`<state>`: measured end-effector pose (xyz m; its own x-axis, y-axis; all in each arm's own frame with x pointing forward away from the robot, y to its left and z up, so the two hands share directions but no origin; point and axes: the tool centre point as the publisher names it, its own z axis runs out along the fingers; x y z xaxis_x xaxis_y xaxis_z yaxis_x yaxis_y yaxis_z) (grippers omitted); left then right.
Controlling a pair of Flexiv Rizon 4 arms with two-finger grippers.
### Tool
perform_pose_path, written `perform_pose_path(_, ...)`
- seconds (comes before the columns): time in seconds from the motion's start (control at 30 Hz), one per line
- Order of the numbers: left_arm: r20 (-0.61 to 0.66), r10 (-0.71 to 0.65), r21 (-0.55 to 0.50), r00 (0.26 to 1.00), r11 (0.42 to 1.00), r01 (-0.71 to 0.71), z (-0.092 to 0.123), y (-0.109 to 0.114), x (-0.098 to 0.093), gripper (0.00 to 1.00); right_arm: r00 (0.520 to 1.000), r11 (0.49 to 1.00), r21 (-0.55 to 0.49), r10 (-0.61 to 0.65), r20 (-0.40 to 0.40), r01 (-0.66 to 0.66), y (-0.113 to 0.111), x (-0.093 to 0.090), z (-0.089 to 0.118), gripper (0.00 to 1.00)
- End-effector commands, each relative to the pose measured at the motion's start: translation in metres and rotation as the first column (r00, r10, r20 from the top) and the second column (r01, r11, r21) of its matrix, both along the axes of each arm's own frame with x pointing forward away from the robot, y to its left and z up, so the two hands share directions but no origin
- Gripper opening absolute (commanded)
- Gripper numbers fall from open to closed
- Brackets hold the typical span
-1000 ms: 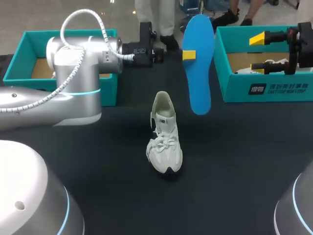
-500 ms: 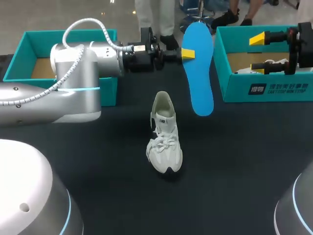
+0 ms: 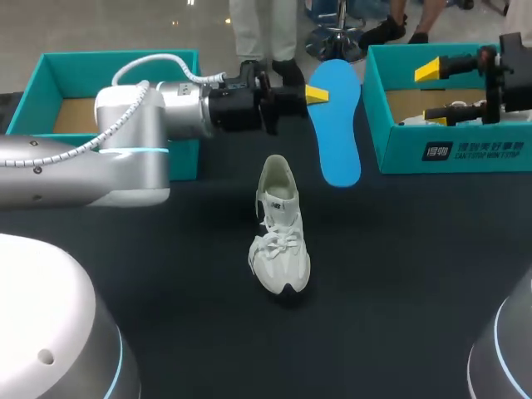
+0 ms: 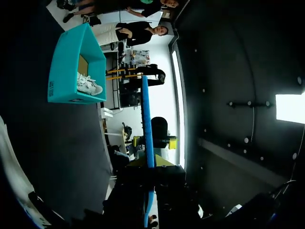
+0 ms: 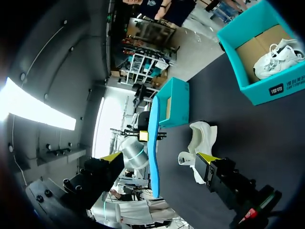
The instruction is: Take the shoe out of the shoebox, open the shoe tongue, remove and reinsert the insole, then place the shoe into the shoebox
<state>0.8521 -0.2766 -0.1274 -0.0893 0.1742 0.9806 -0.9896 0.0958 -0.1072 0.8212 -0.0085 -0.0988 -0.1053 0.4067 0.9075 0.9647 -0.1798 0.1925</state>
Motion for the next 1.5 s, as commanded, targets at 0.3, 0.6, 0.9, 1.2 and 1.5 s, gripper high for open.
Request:
perform_pose_path(0.3,0.0,-0.007,0.008,1.0,1.0,0.007,-0.006,-0.004,0.007,0.0,0.999,0.939,-0.344,-0.033,-0.037,0.019,0.031,0.001,0.028,1.0)
perform_pose_path(0.6,-0.025,-0.011,0.016,1.0,1.0,0.011,-0.011,-0.007,0.01,0.0,0.998,0.852,-0.523,-0.045,-0.047,0.014,0.059,-0.001,0.033,1.0)
perform_pose_path(0.9,-0.048,-0.015,0.028,0.999,0.999,0.016,-0.014,-0.01,0.011,0.0,0.992,0.696,-0.718,-0.084,-0.092,-0.008,0.08,0.002,0.033,1.0)
perform_pose_path(1.2,-0.041,-0.029,0.032,0.999,0.999,0.031,-0.013,-0.011,0.007,0.0,0.987,0.565,-0.825,-0.127,-0.101,-0.011,0.083,0.007,0.031,1.0)
perform_pose_path(1.5,-0.057,-0.029,0.049,0.998,0.998,0.031,-0.017,-0.006,0.006,0.0,0.994,0.458,-0.889,-0.098,-0.057,-0.006,0.086,0.018,0.034,1.0)
